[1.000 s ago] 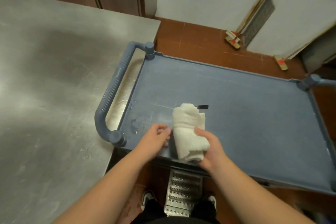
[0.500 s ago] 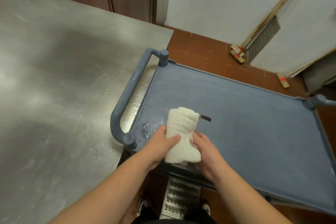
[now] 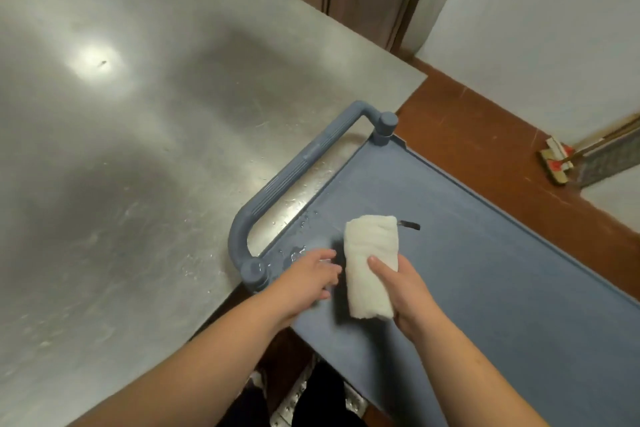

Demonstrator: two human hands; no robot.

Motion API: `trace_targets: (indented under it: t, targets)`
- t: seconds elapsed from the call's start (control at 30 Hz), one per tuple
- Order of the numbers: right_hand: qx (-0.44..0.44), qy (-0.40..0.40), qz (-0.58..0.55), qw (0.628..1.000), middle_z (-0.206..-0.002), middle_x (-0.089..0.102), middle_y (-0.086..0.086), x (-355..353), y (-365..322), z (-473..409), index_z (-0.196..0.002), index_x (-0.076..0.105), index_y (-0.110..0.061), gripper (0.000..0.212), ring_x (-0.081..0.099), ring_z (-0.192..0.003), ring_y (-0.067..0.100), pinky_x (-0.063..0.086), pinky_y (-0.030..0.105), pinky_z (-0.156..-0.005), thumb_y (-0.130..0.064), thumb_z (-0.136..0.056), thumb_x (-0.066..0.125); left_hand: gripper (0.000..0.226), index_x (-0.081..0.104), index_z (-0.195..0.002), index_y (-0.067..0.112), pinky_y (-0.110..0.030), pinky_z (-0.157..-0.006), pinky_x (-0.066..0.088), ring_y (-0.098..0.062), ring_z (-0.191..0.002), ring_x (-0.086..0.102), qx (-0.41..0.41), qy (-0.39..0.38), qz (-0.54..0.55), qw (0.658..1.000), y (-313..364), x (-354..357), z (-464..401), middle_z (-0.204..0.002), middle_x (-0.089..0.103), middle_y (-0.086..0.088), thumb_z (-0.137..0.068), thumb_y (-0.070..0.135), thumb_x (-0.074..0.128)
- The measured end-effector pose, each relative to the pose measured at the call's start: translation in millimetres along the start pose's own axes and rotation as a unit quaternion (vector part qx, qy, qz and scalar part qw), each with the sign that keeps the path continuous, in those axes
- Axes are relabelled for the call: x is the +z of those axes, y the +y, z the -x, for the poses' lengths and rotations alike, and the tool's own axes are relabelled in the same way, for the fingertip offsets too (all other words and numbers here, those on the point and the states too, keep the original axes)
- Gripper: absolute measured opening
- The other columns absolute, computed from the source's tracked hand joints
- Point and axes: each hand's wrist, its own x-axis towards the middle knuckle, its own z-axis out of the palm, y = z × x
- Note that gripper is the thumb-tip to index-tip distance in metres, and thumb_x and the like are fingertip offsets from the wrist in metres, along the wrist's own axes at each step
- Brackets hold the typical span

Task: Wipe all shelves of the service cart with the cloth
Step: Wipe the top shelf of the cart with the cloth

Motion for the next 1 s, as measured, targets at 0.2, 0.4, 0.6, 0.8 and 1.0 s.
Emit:
trace_targets:
  t: [0.2, 0.4, 0.6, 0.8, 1.0]
  targets:
    - [-0.085, 0.013, 0.153, 0.985, -0.12, 0.071, 0.007, -39, -56, -105, -0.129, 0.061, -0.018, 0.048, 0.07, -0.103, 0.023, 0.057, 0.039, -0.081, -0.031, -0.085, 0.072, 0.015, 0.058, -0.103, 0.014, -0.023, -0.066, 0.05, -0.012, -0.078, 0.063, 0.004, 0.15, 0.022, 0.988, 20, -18, -17, -0.099, 0.066, -0.006, -0.092, 0.007, 0.052]
    - [-0.17, 0.02, 0.303, 0.937, -0.138, 0.059, 0.009, -32, -98, -184, -0.144, 0.047, -0.017, 0.056, 0.056, -0.124, 0.031, 0.043, 0.038, -0.101, -0.029, -0.092, 0.065, 0.013, 0.06, -0.097, 0.014, -0.03, -0.07, 0.05, -0.016, -0.08, 0.064, -0.015, 0.204, 0.058, 0.977, -6, -24, -4, -0.094, 0.066, -0.008, -0.084, 0.013, 0.06]
    - [-0.176, 0.016, 0.412, 0.894, -0.13, 0.056, 0.009, -18, -101, -195, -0.143, 0.044, -0.031, 0.065, 0.056, -0.116, 0.032, 0.046, 0.044, -0.095, -0.052, -0.086, 0.065, 0.025, 0.063, -0.095, 0.016, -0.032, -0.073, 0.051, -0.015, -0.081, 0.066, -0.018, 0.201, 0.064, 0.977, -19, -24, 2, -0.089, 0.072, -0.002, -0.074, 0.023, 0.053]
    - [-0.178, -0.005, 0.463, 0.868, -0.117, 0.063, 0.013, 9, -92, -185, -0.134, 0.056, -0.025, 0.048, 0.06, -0.109, 0.037, 0.048, 0.041, -0.088, -0.047, -0.092, 0.056, 0.025, 0.064, -0.094, 0.018, -0.031, -0.074, 0.052, -0.015, -0.084, 0.067, -0.007, 0.206, 0.072, 0.976, -16, -26, 10, -0.094, 0.075, -0.005, -0.072, 0.026, 0.057]
    - [-0.177, -0.038, 0.462, 0.868, -0.108, 0.067, 0.012, 34, -67, -150, -0.122, 0.064, -0.017, 0.033, 0.063, -0.1, 0.035, 0.043, 0.034, -0.077, -0.034, -0.098, 0.051, 0.013, 0.063, -0.097, 0.016, -0.031, -0.076, 0.054, -0.016, -0.084, 0.067, 0.001, 0.219, 0.091, 0.972, -23, -28, 18, -0.092, 0.075, -0.003, -0.087, 0.014, 0.055]
